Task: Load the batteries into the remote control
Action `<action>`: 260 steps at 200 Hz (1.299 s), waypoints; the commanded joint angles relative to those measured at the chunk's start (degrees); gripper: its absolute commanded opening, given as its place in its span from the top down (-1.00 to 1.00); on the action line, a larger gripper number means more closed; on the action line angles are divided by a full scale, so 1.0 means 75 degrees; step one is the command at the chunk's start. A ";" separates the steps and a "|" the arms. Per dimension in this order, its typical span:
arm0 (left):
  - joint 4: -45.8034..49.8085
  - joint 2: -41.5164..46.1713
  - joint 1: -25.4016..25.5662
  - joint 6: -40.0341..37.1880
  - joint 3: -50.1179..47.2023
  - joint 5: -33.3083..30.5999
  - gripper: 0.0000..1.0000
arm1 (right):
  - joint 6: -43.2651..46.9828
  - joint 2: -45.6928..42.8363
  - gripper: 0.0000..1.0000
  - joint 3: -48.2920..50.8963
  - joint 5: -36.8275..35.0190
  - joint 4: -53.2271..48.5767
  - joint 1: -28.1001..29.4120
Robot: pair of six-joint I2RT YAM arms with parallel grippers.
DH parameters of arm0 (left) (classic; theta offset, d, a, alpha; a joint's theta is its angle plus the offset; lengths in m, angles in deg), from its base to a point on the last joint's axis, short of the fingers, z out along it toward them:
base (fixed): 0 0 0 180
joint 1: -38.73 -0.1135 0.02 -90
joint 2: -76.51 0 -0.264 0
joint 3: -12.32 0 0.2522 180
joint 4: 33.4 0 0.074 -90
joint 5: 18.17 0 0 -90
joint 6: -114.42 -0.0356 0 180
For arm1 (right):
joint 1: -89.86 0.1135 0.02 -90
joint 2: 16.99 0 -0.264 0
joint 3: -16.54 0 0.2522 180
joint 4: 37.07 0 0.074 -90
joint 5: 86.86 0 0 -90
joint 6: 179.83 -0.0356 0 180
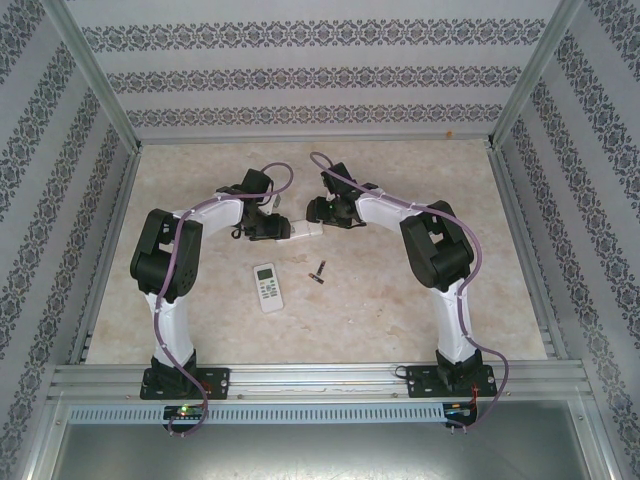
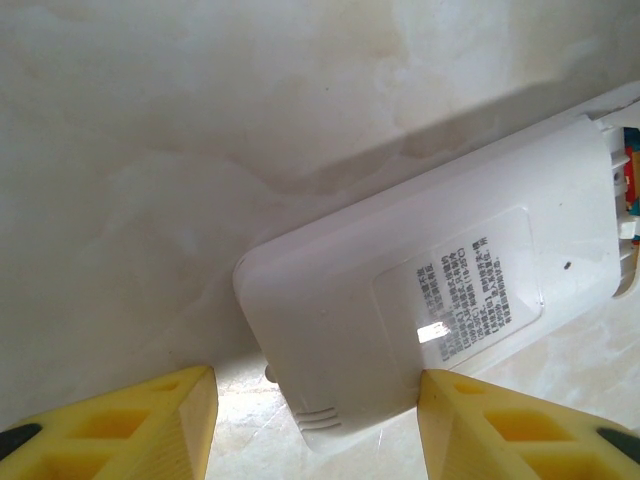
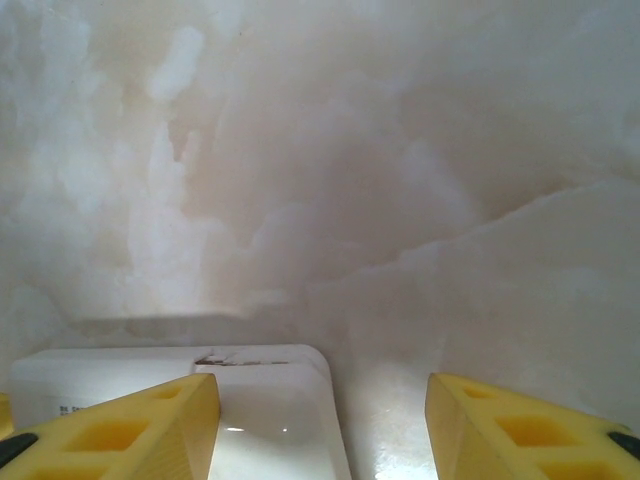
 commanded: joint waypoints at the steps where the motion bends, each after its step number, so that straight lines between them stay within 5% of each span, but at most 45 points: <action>1: 0.0095 -0.0183 -0.0077 0.0007 -0.0246 -0.0555 -0.09 | 0.0461 -0.0136 -0.18 -0.0030 -0.0116 -0.0037 0.0116; 62: 0.0093 -0.0185 -0.0075 0.0007 -0.0275 -0.0569 -0.08 | 0.0438 0.0077 -0.26 -0.0238 0.0611 0.0108 0.0225; 125: 0.0080 -0.0148 -0.0076 0.0005 -0.0280 -0.0582 -0.08 | 0.0508 0.0307 -0.03 -0.0383 0.0514 -0.0098 0.0230; 182: 0.0073 -0.0135 -0.0081 0.0008 -0.0276 -0.0598 -0.08 | 0.0822 0.0380 -0.13 -0.0468 0.0538 -0.0207 0.0230; 260: 0.0082 -0.0152 -0.0083 0.0031 -0.0206 -0.0577 -0.08 | 0.0453 0.0354 0.15 -0.0531 0.0799 -0.0318 0.0099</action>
